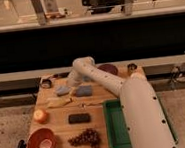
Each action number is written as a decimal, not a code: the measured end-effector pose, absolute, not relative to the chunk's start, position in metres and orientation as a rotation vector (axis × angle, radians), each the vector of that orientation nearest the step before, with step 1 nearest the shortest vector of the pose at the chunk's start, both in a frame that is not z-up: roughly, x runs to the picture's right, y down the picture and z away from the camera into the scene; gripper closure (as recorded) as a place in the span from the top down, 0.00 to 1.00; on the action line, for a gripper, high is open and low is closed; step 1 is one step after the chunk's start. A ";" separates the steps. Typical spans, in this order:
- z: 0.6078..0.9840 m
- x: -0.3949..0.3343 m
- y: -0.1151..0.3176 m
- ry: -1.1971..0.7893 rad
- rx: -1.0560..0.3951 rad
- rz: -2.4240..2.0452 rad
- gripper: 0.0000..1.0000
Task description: Wipe red bowl with towel
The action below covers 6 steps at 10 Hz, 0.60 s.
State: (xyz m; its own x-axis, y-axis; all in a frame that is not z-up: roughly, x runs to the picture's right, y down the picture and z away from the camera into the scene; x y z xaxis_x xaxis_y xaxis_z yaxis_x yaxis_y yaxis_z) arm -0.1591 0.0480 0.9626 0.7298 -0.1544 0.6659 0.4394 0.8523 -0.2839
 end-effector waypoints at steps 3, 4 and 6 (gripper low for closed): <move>0.964 -0.160 0.047 -0.692 -0.446 -0.343 0.08; 0.965 -0.159 0.047 -0.694 -0.451 -0.344 0.02; 0.962 -0.161 0.046 -0.693 -0.443 -0.357 0.02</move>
